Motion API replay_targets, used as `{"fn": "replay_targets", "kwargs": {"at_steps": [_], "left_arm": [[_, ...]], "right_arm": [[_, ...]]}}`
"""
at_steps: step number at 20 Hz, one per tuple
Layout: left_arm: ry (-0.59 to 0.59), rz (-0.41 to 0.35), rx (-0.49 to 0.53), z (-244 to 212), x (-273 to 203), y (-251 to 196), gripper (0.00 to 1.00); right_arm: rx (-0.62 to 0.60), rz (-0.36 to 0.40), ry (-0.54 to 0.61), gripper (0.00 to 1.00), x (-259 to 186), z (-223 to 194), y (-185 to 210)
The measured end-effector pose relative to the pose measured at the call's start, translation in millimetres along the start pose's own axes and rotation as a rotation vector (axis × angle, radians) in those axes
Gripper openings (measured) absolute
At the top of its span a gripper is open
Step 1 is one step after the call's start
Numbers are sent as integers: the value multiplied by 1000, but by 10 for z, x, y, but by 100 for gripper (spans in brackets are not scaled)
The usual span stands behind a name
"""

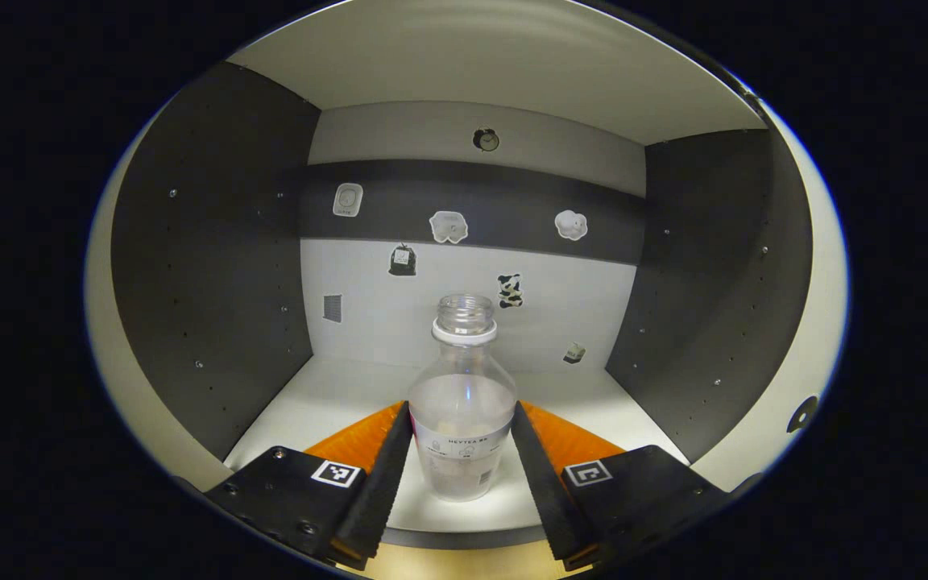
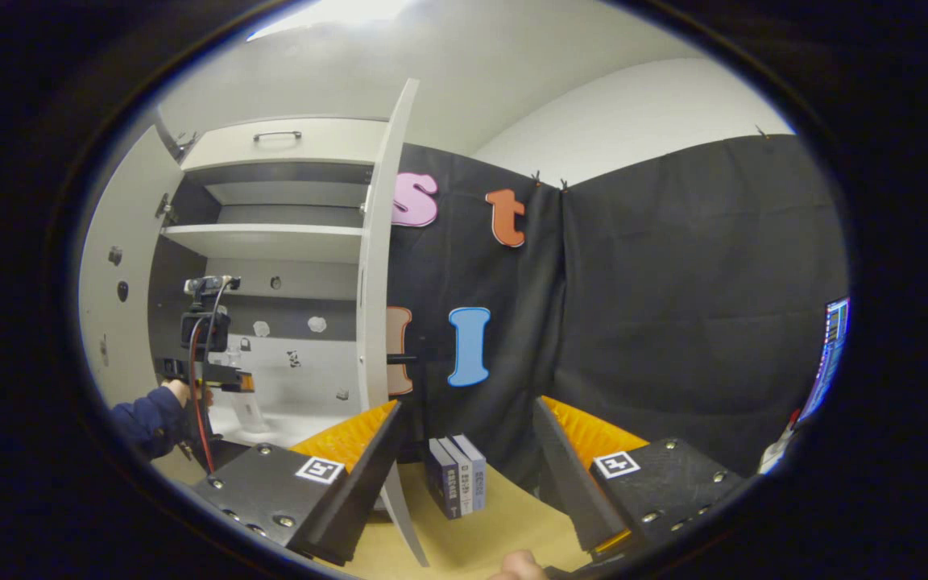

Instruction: Grasp the bottle in the cabinet with the left hand and place it on the coaster, then close the right door with the right hand and the left door with the left hand.

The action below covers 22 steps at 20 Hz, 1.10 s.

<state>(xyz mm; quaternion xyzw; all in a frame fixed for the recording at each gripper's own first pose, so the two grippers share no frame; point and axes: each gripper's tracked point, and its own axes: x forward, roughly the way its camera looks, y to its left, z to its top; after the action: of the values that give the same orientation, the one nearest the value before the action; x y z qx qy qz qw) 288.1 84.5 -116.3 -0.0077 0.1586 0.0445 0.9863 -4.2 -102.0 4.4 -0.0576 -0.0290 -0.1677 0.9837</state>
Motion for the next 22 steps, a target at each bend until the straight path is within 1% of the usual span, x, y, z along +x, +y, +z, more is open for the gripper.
{"fn": "replay_targets", "kwargs": {"at_steps": [1, 8, 14, 17, 18, 19, 20, 22], "left_arm": [[-5, -8, 5, -4, -43, -13, 77], [-51, -108, 31, -60, -623, -266, 77], [-78, -231, 71, -316, -1184, -549, 77], [-74, -274, 95, -554, -1454, -574, 77], [-73, -282, 108, -648, -1504, -555, 77], [-68, -293, 117, -757, -1575, -553, 77], [-61, -311, 120, -857, -1652, -557, 77], [-42, -332, 113, -1062, -1789, -531, 77]], "right_arm": [[4, 4, -2, 93, -3, 4, 5], [15, 34, -10, 94, -54, 46, -52], [14, 59, -11, 93, -155, 53, -100], [25, 78, -12, 93, -218, 50, -67], [27, 86, -12, 97, -232, 36, -57], [25, 94, -11, 97, -242, 30, -33], [22, 105, -9, 93, -250, 26, -8], [11, 126, -10, 93, -236, 26, 41]]}}
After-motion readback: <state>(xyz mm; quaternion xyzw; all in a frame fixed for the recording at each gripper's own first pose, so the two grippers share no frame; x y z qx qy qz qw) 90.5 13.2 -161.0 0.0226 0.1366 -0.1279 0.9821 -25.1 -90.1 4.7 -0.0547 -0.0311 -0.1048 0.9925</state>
